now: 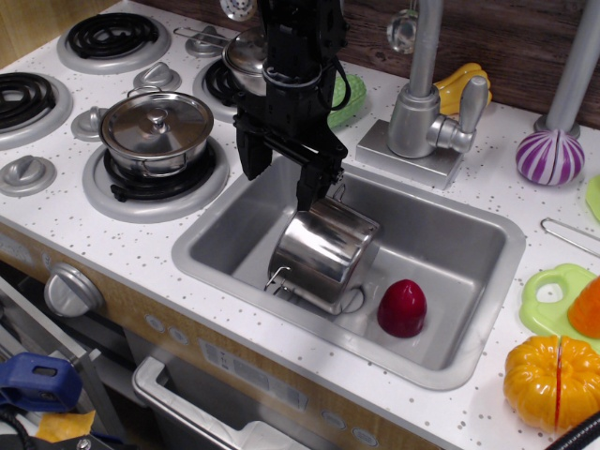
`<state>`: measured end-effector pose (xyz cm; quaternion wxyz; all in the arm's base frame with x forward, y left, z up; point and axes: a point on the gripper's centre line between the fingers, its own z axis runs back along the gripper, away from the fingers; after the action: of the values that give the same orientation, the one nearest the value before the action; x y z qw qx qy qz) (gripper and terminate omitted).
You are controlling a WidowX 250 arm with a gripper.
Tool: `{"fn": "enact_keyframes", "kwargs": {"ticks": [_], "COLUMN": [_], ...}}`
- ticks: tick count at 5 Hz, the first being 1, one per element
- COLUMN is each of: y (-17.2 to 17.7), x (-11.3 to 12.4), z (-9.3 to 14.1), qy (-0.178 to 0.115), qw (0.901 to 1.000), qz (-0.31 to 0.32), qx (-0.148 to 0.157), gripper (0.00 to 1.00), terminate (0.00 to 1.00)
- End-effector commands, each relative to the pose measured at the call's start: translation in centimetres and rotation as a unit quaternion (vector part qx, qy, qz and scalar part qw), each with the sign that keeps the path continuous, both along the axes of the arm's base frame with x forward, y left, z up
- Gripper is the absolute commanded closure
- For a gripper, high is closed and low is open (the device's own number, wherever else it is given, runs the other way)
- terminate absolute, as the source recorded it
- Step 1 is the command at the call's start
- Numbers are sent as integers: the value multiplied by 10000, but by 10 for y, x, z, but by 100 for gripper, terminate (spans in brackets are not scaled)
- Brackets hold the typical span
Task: Flip pot upright in sink
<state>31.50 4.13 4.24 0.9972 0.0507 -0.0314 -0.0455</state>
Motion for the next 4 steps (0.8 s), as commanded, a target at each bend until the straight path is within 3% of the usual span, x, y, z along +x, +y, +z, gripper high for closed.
{"fn": "enact_keyframes", "kwargs": {"ticks": [1, 2, 3, 4], "y": [0, -1, -6, -8], "x": [0, 1, 3, 4], "z": [0, 4, 14, 18], "qy": [0, 53, 163, 206], "qw": [10000, 9981, 9878, 9831], "qz": [0, 167, 420, 482], "qx": [0, -593, -1490, -1756], "gripper": [0, 0, 0, 0], "terminate": [0, 0, 0, 0]}}
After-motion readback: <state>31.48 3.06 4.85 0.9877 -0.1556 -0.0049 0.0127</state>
